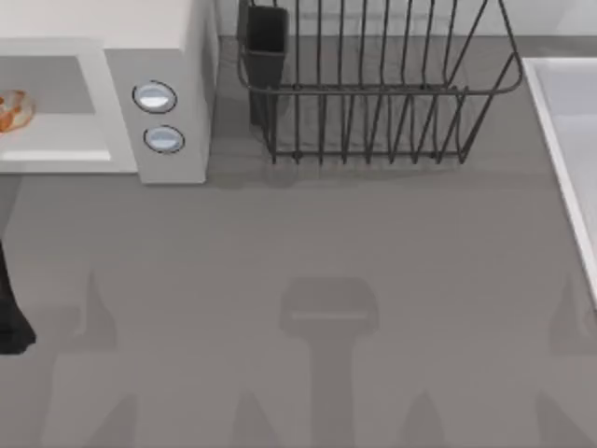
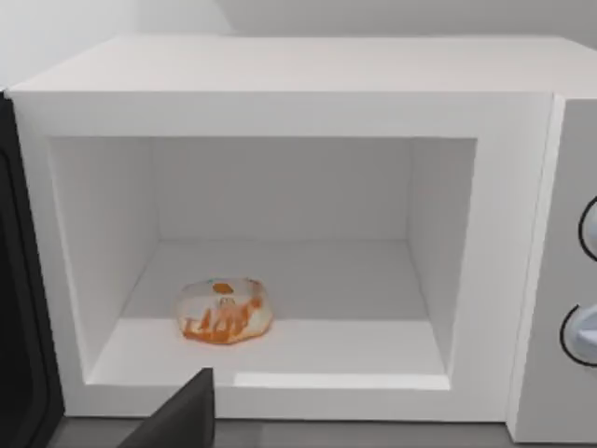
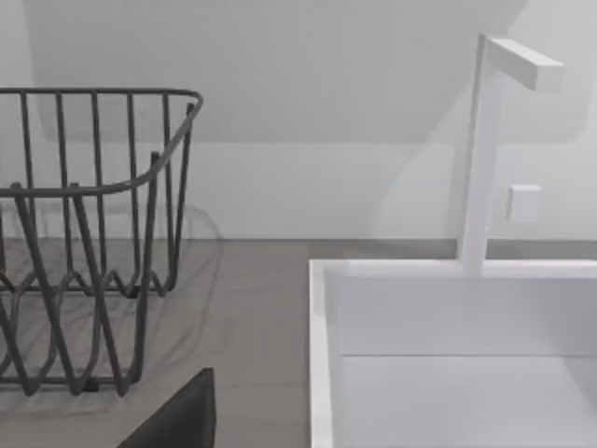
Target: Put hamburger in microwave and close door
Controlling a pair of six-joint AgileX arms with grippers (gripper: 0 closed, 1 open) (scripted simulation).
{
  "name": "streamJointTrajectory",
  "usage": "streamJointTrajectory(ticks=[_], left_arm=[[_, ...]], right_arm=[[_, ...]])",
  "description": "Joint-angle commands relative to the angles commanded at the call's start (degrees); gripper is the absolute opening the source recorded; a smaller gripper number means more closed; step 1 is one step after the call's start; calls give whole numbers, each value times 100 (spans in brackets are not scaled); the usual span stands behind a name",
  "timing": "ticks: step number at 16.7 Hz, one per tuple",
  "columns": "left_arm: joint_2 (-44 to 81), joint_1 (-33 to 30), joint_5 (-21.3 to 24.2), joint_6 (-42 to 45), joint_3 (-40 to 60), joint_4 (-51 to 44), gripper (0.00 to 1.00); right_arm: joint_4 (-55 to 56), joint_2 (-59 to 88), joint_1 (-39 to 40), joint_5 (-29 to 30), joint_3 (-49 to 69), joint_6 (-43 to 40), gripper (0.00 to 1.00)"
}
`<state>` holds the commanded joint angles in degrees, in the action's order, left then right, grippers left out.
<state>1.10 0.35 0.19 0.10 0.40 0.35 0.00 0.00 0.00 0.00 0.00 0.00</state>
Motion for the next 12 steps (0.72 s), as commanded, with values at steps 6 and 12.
streamJointTrajectory(ticks=[6, 12], left_arm=[[-110, -35, -19, -10, -40, -35, 100], [-110, -35, -19, -10, -40, -35, 55]], right_arm=[[0, 0, 0, 0, 0, 0, 100], [0, 0, 0, 0, 0, 0, 100]])
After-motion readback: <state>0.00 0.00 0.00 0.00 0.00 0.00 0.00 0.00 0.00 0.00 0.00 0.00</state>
